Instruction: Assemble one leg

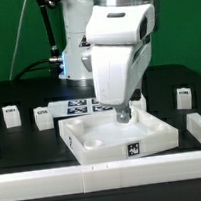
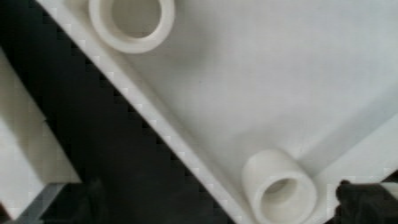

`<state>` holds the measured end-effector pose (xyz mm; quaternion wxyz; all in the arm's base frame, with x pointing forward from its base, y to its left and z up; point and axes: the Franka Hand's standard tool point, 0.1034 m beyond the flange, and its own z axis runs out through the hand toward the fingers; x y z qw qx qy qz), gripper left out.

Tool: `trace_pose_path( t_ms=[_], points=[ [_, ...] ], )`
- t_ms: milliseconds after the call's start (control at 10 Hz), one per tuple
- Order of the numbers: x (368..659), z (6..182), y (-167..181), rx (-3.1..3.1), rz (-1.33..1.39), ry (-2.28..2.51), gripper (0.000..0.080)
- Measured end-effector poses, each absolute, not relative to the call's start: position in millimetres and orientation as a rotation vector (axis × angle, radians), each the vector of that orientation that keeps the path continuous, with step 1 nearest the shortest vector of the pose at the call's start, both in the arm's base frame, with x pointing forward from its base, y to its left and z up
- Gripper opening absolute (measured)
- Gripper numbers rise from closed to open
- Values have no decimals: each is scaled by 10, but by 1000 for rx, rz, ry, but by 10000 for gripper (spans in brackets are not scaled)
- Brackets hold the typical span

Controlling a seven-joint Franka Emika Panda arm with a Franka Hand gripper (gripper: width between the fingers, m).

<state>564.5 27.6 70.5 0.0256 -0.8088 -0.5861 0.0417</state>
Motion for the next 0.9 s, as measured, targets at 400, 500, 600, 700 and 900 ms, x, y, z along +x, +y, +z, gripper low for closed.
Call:
trace_pose_path(
  t_ms=[400, 500, 600, 700, 900],
  points=[
    [5491, 706, 201, -2409, 91, -1949, 650],
    [5487, 698, 201, -2408, 93, -1948, 650],
    [5485, 696, 201, -2408, 93, -1947, 650],
    [5488, 687, 206, -2391, 77, -1979, 650],
    [5283, 622, 218, -2258, 19, -2161, 650]
  ],
)
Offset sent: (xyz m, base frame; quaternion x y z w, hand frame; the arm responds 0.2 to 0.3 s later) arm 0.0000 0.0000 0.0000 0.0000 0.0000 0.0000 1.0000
